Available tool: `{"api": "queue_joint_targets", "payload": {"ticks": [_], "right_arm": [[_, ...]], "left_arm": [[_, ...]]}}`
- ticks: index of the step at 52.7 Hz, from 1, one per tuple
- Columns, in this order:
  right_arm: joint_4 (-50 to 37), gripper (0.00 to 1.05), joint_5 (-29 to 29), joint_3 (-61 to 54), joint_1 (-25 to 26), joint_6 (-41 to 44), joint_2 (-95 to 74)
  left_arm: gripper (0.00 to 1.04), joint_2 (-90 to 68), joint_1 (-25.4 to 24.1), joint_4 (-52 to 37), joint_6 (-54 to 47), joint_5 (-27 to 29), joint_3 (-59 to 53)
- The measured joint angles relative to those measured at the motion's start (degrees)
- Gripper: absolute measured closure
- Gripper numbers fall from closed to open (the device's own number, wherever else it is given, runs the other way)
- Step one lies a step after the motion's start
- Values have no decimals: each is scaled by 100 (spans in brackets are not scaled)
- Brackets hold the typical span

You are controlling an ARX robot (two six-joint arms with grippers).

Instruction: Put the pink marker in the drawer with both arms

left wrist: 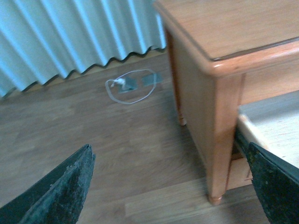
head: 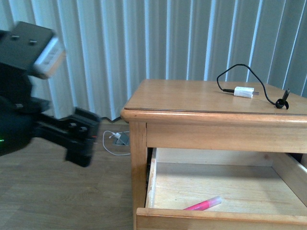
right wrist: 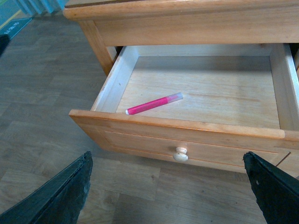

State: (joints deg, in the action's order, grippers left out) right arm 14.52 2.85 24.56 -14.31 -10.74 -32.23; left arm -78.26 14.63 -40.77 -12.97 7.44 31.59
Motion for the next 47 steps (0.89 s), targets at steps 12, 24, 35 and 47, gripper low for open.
{"api": "queue_joint_targets", "payload": {"ticks": [12,24,35,47], "right_arm": [[0,8,0,2,0,0,0],[0,8,0,2,0,0,0],[0,8,-2,0,0,0,0],[0,8,0,-2,0,0,0]], "left_arm": [[6,2247,-555,776,848,214,-1456],[6,4861,-951,2472,1829,660,-2632],[11,5254,-1152,2367,1853,247,-2809],[54,5672,-1438,1884,1405,-732,-3029]]}}
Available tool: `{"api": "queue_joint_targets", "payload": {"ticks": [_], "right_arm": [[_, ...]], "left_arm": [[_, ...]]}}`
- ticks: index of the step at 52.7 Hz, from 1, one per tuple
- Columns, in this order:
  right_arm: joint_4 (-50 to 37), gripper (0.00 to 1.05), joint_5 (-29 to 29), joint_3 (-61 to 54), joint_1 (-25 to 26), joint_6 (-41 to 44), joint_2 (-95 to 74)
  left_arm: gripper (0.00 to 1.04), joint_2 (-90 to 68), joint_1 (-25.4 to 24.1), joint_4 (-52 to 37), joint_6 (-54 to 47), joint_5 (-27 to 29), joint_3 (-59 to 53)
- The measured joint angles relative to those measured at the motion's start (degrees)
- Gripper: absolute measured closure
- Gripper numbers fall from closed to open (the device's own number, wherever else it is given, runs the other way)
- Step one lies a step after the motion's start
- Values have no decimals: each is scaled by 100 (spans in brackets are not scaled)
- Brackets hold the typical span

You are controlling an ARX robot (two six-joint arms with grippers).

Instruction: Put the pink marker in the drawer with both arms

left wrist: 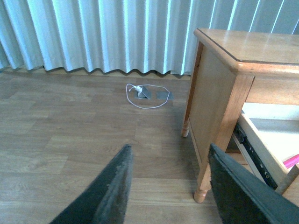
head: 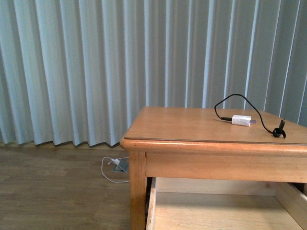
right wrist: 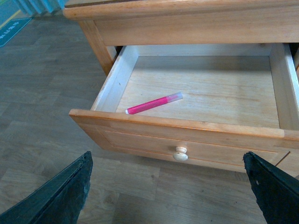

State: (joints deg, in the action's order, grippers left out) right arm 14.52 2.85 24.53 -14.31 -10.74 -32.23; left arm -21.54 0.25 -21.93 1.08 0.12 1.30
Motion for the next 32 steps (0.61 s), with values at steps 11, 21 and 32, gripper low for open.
{"api": "queue_joint_targets", "payload": {"ticks": [11,21,32], "right_arm": [[0,8,0,0,0,0,0],[0,8,0,0,0,0,0],[0,8,0,0,0,0,0]], "left_arm": [[97,525,-11,542,-59,0,-2],[101,894,-11,909,-68,0,-2],[101,1567,-11,1731,-68,-2,0]]}}
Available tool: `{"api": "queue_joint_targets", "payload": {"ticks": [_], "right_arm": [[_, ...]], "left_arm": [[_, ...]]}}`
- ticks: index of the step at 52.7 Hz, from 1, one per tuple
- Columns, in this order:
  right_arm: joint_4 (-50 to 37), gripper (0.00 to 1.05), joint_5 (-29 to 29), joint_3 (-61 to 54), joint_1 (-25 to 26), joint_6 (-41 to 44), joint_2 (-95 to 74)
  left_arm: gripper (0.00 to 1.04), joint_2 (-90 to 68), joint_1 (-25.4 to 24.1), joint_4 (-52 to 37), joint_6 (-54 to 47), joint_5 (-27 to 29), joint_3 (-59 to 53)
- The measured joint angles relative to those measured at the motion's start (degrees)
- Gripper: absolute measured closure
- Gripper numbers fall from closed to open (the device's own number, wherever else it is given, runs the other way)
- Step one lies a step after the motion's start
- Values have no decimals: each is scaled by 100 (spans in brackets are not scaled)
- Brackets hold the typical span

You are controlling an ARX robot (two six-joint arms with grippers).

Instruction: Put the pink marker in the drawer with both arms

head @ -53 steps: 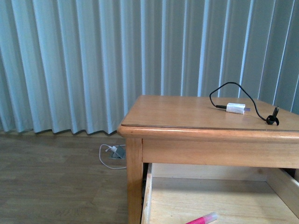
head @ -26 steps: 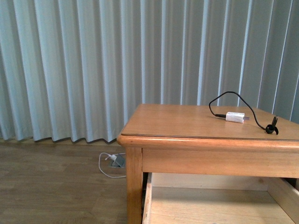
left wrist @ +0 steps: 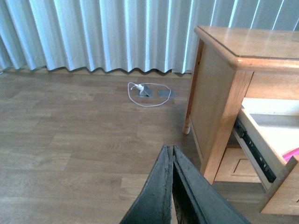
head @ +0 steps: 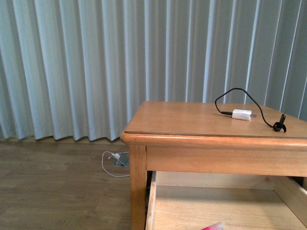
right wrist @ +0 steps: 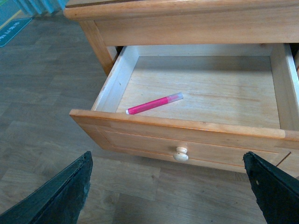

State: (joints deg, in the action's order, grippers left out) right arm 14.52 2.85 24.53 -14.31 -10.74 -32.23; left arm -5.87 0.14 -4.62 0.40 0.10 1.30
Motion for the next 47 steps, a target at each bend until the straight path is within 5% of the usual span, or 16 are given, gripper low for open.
{"api": "queue_joint_targets", "payload": {"ticks": [24,33,39,47], "right_arm": [[0,8,-4,0,-2,-2,0],[-50,8,-140,-17,-33,33,11],[-402,8,-1615,-160,-269,345,-168],[-125,8,-754,-164,225,588,-1067]], "left_arm": [[99,562,0,450,2,-13,0],[67,562,0,450,-2,-11,0],[48,562,0,450,-4,-11,0],[19,562,0,450,-4,-11,0]]}}
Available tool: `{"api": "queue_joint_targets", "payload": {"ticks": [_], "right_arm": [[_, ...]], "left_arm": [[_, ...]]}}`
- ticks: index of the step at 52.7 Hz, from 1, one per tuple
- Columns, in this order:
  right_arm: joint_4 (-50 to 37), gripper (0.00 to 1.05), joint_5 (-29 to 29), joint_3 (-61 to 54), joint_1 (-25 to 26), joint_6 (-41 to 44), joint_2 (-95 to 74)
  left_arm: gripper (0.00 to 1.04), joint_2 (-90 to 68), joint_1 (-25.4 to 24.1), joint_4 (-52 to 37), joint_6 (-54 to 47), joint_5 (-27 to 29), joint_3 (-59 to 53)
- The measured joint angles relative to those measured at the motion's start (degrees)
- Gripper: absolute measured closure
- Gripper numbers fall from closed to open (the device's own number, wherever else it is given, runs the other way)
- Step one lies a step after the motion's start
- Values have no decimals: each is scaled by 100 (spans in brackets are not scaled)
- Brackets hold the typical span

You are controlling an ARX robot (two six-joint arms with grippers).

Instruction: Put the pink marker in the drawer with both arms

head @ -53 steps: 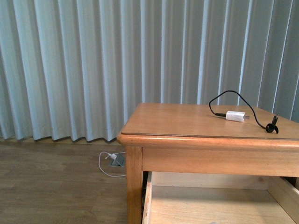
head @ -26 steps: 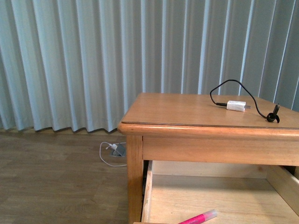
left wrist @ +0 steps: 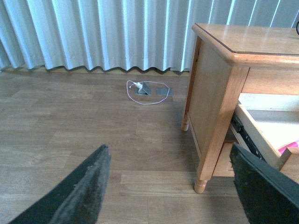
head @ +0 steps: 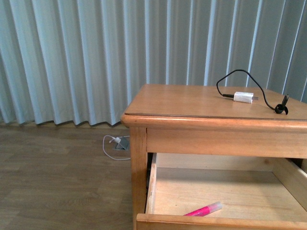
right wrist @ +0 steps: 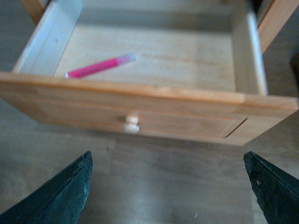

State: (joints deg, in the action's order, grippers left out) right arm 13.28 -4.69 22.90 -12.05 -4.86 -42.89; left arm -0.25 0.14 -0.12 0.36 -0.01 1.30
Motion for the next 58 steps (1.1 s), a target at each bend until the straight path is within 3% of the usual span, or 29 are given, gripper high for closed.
{"api": "queue_joint_targets", "payload": {"ticks": [5,11,20,36,58], "right_arm": [[-297,8,254,-4,304,168,-632],[-905,8,332,-4,533,236,-1558],[-1921,8,280,-2,446,179,-3182],[-3163,8,-68,553,466,-28,-4625],[-3991,8,-621,1856,275,-286,-6085]], "left_arm": [[4,0,0,0,-7,0,0],[6,0,0,0,-11,0,0],[6,0,0,0,-11,0,0],[6,0,0,0,-11,0,0],[6,0,0,0,-11,0,0]]}}
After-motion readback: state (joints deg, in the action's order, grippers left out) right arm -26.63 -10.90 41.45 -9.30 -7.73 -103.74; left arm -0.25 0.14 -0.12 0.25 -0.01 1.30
